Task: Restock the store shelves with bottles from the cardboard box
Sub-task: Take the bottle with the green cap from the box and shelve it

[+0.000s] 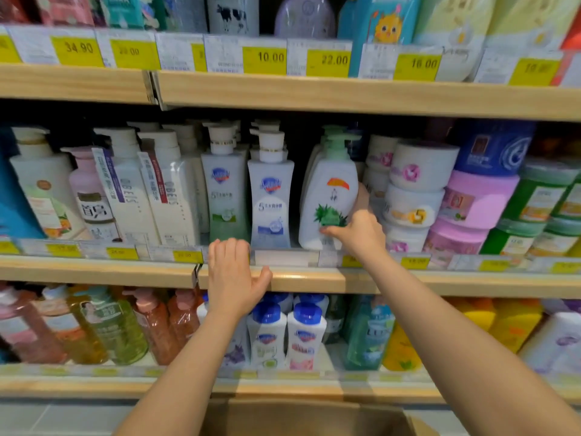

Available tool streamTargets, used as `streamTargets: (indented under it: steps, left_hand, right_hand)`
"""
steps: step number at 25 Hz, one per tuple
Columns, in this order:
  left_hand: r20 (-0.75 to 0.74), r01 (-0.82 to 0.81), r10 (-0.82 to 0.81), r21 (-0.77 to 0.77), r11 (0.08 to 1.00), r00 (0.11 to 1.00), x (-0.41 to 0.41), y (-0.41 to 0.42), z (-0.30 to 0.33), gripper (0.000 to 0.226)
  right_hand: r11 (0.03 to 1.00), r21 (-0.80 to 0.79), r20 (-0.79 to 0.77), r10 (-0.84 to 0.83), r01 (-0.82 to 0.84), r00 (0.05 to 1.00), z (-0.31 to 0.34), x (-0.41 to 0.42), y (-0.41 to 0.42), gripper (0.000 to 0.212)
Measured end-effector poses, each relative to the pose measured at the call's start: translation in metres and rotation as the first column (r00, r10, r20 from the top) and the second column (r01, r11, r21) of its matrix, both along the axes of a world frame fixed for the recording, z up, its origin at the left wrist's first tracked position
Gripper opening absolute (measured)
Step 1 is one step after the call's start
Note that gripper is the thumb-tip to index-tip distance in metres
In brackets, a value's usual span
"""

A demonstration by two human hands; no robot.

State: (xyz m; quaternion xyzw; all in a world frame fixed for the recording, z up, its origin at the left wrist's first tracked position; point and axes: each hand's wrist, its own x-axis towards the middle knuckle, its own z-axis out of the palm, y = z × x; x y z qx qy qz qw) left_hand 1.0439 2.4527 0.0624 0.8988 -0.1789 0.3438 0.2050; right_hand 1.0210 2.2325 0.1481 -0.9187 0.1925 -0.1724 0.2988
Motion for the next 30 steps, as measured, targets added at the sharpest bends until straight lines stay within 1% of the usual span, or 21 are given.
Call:
streamTargets:
  steps: [2,6,7,8,9,10,12,13,15,16,18,22,26,30]
  left_hand:
    - [-0.002,0.005,-0.005,0.01,1.0,1.0,-0.001,0.001,0.001,0.031]
    - [-0.016,0.001,0.0,0.033,0.999,1.0,-0.003,0.003,0.004,0.035]
    - [-0.032,0.013,-0.011,0.043,0.999,0.999,-0.003,0.004,0.004,0.037]
    - [-0.058,0.028,-0.025,0.056,0.998,0.998,-0.005,0.005,0.004,0.042]
    - [-0.089,0.052,-0.047,0.056,0.997,0.995,-0.007,0.007,0.002,0.049]
    - [-0.128,0.085,-0.082,0.018,0.996,0.988,-0.011,0.009,0.0,0.057]
    - [-0.203,0.145,-0.171,-0.138,0.98,0.964,-0.032,0.013,-0.012,0.066]
    - [-0.21,0.165,-0.208,-0.203,0.965,0.955,-0.048,0.014,-0.022,0.067]
    - [-0.261,0.195,-0.265,-0.268,0.944,0.928,-0.085,0.012,-0.052,0.067]
    - [-0.333,0.204,-0.292,-0.276,0.939,0.897,-0.106,0.009,-0.07,0.067]
    - [-0.47,0.255,-0.36,-0.273,0.928,0.806,-0.144,0.004,-0.105,0.066]
    - [-0.643,0.415,-0.434,-0.193,0.889,0.631,-0.185,-0.001,-0.168,0.062]
    - [-0.776,0.487,-0.397,-0.134,0.863,0.49,-0.205,-0.012,-0.203,0.065]
    - [-0.847,0.487,-0.361,-0.142,0.862,0.391,-0.23,-0.012,-0.245,0.069]
  right_hand:
    - [1.0,0.022,0.009,-0.017,0.017,1.0,0.0,-0.005,0.003,0.054]
    - [0.998,0.061,0.011,0.025,-0.025,1.0,-0.002,-0.004,0.001,0.055]
    - [0.997,0.062,0.009,0.033,-0.034,0.999,-0.002,-0.004,0.001,0.057]
    - [0.998,0.057,0.014,0.039,-0.039,0.999,-0.002,-0.006,0.0,0.064]
    - [0.998,0.041,0.031,0.045,-0.046,0.999,-0.002,-0.01,0.0,0.076]
    - [0.998,0.017,0.067,0.061,-0.062,0.996,-0.004,-0.017,0.001,0.087]
    - [0.993,-0.038,0.165,0.114,-0.109,0.98,-0.012,-0.044,0.004,0.095]
    - [0.99,-0.061,0.203,0.14,-0.13,0.969,-0.019,-0.06,0.005,0.094]
    - [0.984,-0.089,0.226,0.173,-0.157,0.959,-0.046,-0.094,0.005,0.086]
    - [0.98,-0.101,0.208,0.188,-0.171,0.96,-0.064,-0.112,0.004,0.083]
    - [0.973,-0.109,0.154,0.217,-0.202,0.964,-0.101,-0.143,0.001,0.079]
    - [0.975,-0.014,0.046,0.223,-0.222,0.974,-0.166,-0.185,-0.001,0.073]
    - [0.978,0.049,-0.068,0.205,-0.202,0.976,-0.215,-0.218,0.002,0.071]
    - [0.974,0.157,-0.211,0.196,-0.164,0.958,-0.271,-0.261,0.001,0.073]
